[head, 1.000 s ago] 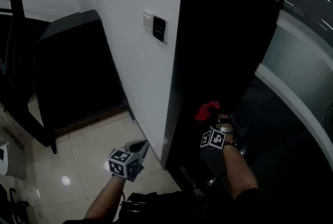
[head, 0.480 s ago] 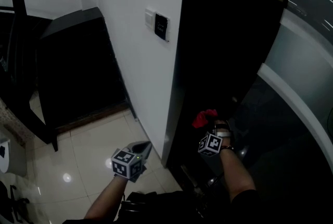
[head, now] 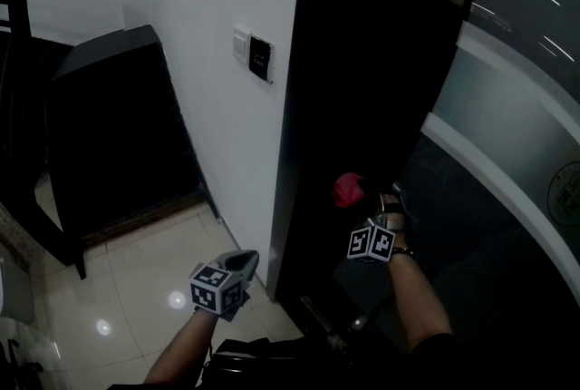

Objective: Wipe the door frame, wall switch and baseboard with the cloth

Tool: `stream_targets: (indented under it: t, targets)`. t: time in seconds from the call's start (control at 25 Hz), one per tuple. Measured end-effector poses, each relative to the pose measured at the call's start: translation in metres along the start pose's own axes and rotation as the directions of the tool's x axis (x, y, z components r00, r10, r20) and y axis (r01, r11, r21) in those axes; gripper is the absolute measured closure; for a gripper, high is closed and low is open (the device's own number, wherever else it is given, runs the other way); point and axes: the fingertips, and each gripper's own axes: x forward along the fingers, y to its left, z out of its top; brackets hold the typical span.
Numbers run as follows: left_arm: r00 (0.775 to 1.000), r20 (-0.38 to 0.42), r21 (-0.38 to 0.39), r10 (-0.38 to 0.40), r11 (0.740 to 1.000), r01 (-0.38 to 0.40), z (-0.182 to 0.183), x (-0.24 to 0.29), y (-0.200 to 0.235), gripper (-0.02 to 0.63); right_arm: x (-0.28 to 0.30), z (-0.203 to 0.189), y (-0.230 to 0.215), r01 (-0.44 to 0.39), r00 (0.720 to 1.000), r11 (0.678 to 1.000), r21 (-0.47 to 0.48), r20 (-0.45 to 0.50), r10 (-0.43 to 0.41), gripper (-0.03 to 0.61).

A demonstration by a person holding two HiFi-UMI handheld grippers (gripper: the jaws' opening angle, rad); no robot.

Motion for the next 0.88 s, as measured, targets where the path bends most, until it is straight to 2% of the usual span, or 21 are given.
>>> stream_targets:
  t: [0.12, 0.24, 0.44, 0.52, 0.6, 0.72, 0.88]
  targets:
    - [1.0, 0.022, 0.003, -0.022, 1.0, 0.022, 0.006, 0.002, -0.007, 0.621, -0.014, 0.025, -0.086, 0.154, 0.986, 0.988, 0.03, 0.057, -0.155, 0.517]
    - [0.999, 0.04, -0.001, -0.026, 1.0, 0.026, 0.011, 0.003, -0.008, 0.621, -0.028, 0.061, -0.167, 0.284, 0.95, 0.957, 0.053, 0.121, -0.289, 0.517]
    - [0.998, 0.058, 0.001, -0.021, 1.0, 0.021, 0.019, -0.001, -0.006, 0.621, -0.042, 0.11, -0.254, 0.422, 0.887, 0.906, 0.027, 0.191, -0.419, 0.517]
    - [0.998, 0.065, 0.002, -0.013, 1.0, 0.013, 0.022, -0.004, -0.004, 0.621, -0.038, 0.118, -0.266, 0.431, 0.882, 0.901, 0.04, 0.191, -0.431, 0.517]
    - [0.997, 0.071, -0.004, 0.001, 1.0, -0.001, 0.024, -0.006, 0.0, 0.621, -0.031, 0.121, -0.264, 0.416, 0.889, 0.908, 0.056, 0.187, -0.419, 0.517]
    - [0.997, 0.073, -0.007, 0.011, 1.0, -0.011, 0.024, -0.011, 0.003, 0.621, -0.021, 0.126, -0.24, 0.374, 0.907, 0.926, 0.04, 0.191, -0.375, 0.517]
    - [0.997, 0.069, -0.008, 0.018, 1.0, -0.017, 0.022, -0.017, 0.007, 0.621, -0.012, 0.128, -0.202, 0.338, 0.925, 0.94, -0.041, 0.198, -0.324, 0.517]
